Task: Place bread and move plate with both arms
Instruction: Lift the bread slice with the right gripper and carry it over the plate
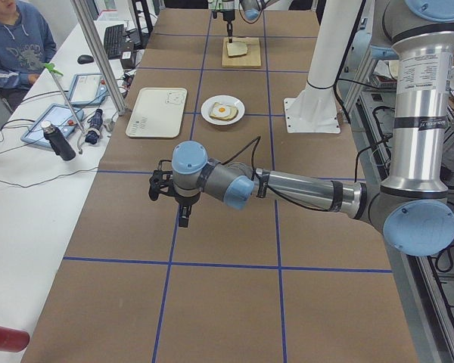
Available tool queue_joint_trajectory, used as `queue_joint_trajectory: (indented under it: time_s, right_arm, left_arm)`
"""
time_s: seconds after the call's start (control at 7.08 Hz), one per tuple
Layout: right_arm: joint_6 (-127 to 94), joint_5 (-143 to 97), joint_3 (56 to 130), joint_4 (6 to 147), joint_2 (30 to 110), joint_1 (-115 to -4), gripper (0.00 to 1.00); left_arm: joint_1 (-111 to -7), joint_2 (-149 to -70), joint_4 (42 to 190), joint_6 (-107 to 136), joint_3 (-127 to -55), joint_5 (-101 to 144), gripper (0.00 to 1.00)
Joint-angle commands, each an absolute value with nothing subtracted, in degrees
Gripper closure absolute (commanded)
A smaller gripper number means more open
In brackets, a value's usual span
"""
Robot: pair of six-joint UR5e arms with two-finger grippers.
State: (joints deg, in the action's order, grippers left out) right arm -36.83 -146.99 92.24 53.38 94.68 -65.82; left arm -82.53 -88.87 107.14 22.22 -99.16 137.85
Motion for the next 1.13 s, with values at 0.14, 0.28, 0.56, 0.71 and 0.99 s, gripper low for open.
queue_joint_trajectory:
  time_s: [0.14, 0.28, 0.56, 0.71, 0.99]
  right_arm:
    - [-46.15, -155.73, 92.46, 54.14, 85.48, -67.32, 1.00]
    - [-53.63, -155.83, 92.37, 53.97, 81.17, -66.98, 1.00]
    - [-69.09, -155.13, 92.73, 53.44, 72.99, -62.25, 1.00]
    - [-74.82, -151.39, 92.81, 53.44, 69.30, -57.53, 1.00]
    - [-88.09, -140.76, 92.81, 53.35, 61.91, -47.16, 1.00]
  left_arm:
    - [-82.44, -88.95, 107.14, 22.15, -99.23, 137.90, 0.02]
    - [-82.44, -88.95, 107.14, 22.15, -99.14, 137.90, 0.02]
    - [-82.44, -88.95, 107.14, 22.15, -99.14, 137.90, 0.02]
    - [-82.44, -88.95, 107.14, 22.15, -99.14, 137.90, 0.02]
    - [-82.53, -88.86, 107.14, 22.15, -99.05, 137.99, 0.02]
